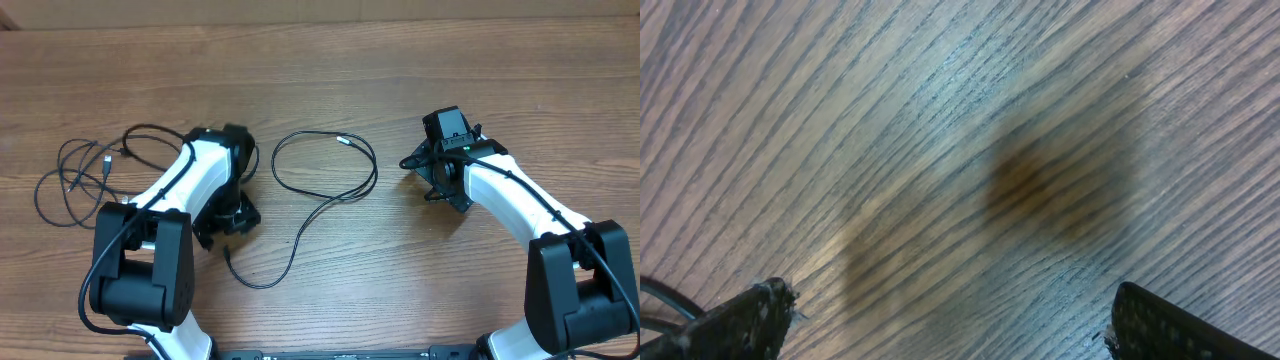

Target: Untangle cables

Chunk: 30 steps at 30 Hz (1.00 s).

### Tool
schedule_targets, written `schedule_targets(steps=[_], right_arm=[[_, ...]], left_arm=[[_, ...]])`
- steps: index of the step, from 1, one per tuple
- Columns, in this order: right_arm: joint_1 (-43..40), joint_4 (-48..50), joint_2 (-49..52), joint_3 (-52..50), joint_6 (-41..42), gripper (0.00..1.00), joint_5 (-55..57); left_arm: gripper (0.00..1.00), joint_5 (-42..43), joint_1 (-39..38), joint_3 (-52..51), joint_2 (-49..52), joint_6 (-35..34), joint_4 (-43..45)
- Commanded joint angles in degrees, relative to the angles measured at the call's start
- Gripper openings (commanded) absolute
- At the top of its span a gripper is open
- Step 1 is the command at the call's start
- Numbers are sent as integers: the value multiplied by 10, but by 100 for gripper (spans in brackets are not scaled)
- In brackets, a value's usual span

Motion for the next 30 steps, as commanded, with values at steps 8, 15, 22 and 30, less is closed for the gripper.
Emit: schedule_targets(steps=[8,15,22,30], right_arm=[[-1,3,0,-4,-2,100,10],[-1,3,0,-3,-2,100,10],[-1,3,0,-3,-2,100,10],[-1,3,0,-3,-2,100,10]], left_arm=[[64,44,13,-94,-8,-29,73],[10,66,48,-171,-8,-47,158],[4,74,104,-210,-8,-32,215],[4,120,180,-146,-8,109,259]])
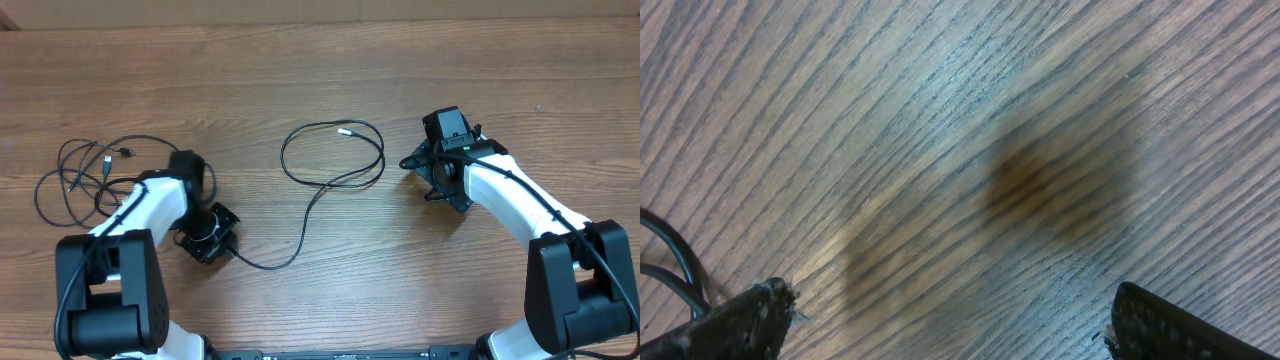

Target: Untangle cables

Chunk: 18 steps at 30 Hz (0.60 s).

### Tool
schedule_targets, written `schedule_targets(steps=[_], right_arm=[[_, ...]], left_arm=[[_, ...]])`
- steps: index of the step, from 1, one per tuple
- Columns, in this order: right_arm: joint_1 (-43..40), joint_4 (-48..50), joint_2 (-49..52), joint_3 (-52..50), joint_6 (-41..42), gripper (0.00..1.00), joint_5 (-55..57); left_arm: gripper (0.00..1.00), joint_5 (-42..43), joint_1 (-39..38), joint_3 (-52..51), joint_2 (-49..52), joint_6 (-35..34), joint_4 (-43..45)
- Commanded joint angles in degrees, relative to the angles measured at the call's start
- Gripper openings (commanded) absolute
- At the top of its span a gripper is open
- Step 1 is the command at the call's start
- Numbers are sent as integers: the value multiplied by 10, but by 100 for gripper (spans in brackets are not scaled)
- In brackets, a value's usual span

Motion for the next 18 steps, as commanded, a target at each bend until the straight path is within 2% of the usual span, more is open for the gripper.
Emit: schedule_targets(steps=[1,3,7,11,18], right_arm=[[-1,3,0,-4,-2,100,10],[-1,3,0,-3,-2,100,10],[-1,3,0,-4,-2,100,10],[-1,3,0,-3,-2,100,10],[-1,3,0,-3,-2,100,10]], left_arm=[[4,-89,31,22,55,121,73],[4,-89,38,51,55,176,74],[5,-89,40,88,55,238,100],[4,-79,36,90,55,253,154],[5,-80,32,89,56,278,173]])
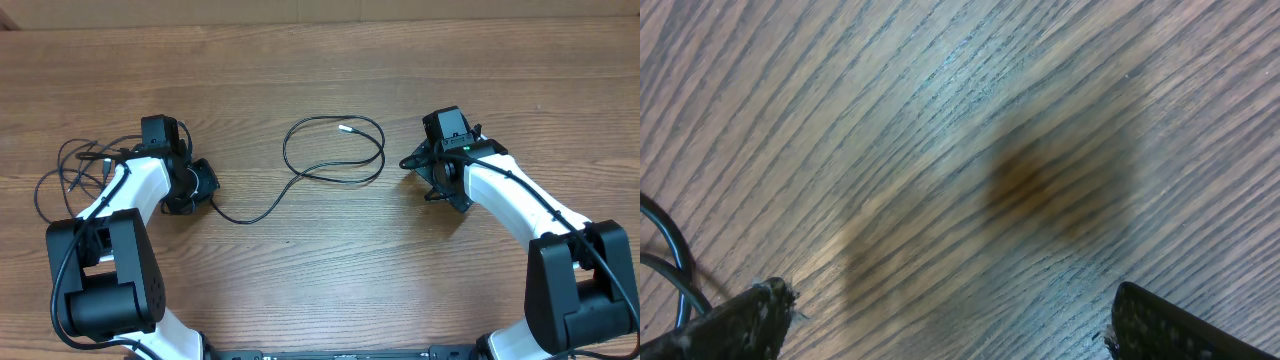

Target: Untangle cables

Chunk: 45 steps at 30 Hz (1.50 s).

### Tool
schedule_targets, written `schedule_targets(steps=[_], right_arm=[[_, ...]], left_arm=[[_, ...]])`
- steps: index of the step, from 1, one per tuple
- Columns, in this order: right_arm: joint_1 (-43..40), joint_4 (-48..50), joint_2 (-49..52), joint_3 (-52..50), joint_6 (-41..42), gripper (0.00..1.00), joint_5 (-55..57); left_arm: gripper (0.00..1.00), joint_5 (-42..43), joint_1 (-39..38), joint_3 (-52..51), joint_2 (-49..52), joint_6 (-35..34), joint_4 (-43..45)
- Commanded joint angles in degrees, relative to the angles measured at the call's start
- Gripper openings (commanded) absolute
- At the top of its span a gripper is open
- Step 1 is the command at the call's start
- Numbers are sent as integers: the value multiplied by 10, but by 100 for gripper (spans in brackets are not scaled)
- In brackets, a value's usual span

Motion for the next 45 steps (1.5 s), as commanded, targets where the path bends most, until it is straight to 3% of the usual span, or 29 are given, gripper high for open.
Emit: schedule_targets(steps=[1,5,11,14,15,17,20,30,33,36,41,45], right_arm=[[-1,3,0,-4,-2,100,10],[-1,36,0,-3,2,100,-1],[-1,59,0,-3,-35,100,-183],[3,131,0,-3,-113,77,-293],[8,161,0,-3,-118,62,-328],[20,195,0,-3,-116,42,-344],[50,236,1,-3,-116,23,-336],[169,365,59,-3,-116,17,-172],[184,400,90,-3,-94,16,-145],[184,405,112,-3,-68,16,-142],[184,377,133,-3,-34,15,-150],[185,332,134,-3,-10,15,-220]], left_arm=[[5,-14,-5,3,14,39,7],[4,-14,-5,3,15,43,7],[4,15,-5,3,15,78,20],[4,58,-5,3,15,107,33],[5,68,-5,3,15,111,36],[5,70,-5,3,15,111,39],[5,70,-5,3,16,111,43],[4,70,-15,2,16,112,43],[5,102,-28,2,16,160,48],[4,169,-38,2,16,216,59],[4,186,-41,5,16,224,76],[4,210,-42,7,12,230,118]])
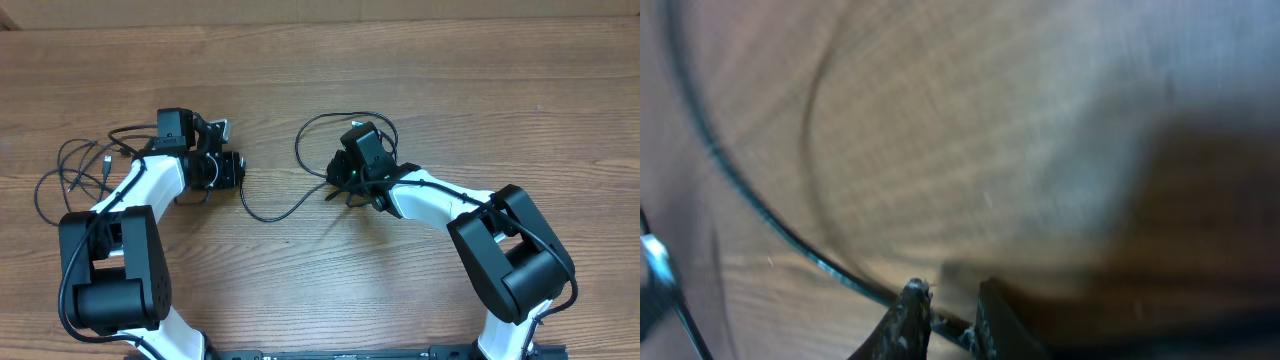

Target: Untangle cables

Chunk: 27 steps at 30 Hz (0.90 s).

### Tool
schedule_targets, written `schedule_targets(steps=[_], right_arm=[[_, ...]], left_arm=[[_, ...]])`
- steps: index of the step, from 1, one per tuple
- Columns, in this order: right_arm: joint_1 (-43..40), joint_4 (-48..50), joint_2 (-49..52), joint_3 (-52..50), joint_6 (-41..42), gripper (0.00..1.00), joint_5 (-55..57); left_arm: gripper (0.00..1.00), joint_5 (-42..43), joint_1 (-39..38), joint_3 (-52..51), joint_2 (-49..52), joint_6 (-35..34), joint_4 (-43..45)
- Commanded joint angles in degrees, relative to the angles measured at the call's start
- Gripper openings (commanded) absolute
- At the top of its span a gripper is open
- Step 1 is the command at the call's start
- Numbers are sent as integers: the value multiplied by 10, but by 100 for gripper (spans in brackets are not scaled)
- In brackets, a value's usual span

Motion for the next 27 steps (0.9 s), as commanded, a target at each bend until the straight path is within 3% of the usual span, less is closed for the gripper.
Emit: schedule_targets(steps=[1,8,27], right_arm=[[3,-42,3,2,42,15,-69],[15,-124,3,2,47,15,-119],[126,-123,3,2,41,16,-176]], left_arm=[[4,63,0,7,3,26,56],[4,75,-1,7,3,23,148],[4,73,-106,6,4,-5,198]])
